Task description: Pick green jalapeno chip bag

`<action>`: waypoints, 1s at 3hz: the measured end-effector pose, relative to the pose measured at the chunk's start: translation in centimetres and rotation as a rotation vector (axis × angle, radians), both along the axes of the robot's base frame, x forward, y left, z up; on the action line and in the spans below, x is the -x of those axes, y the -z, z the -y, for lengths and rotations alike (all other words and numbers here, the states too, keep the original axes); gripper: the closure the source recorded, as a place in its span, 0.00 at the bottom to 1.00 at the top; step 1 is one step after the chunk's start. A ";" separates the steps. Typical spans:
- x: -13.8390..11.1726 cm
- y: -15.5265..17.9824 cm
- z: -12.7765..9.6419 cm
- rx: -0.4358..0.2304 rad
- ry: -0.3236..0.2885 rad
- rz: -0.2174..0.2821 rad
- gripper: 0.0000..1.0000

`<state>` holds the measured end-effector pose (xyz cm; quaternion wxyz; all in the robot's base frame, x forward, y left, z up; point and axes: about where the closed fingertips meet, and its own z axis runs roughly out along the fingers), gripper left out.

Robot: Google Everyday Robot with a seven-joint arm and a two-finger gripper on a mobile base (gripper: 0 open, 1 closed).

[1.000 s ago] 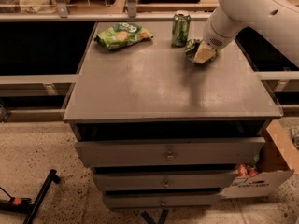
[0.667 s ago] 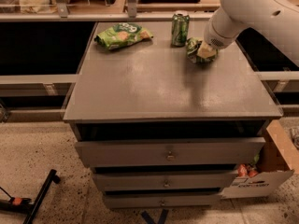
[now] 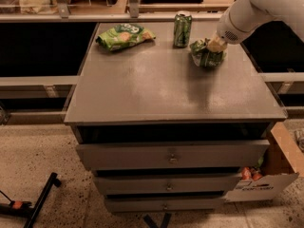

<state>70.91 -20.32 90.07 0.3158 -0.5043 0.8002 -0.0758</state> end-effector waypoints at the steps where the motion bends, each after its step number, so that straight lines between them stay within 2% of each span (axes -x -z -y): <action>1: 1.0 -2.5 0.1 -0.030 0.000 0.027 1.00; 2: 2.9 -6.0 -0.7 -0.044 -0.046 0.093 1.00; 3: 3.1 -6.4 -0.8 -0.042 -0.053 0.099 1.00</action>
Offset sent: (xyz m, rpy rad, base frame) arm -0.0567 0.0156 0.1156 0.0558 -0.1938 0.1130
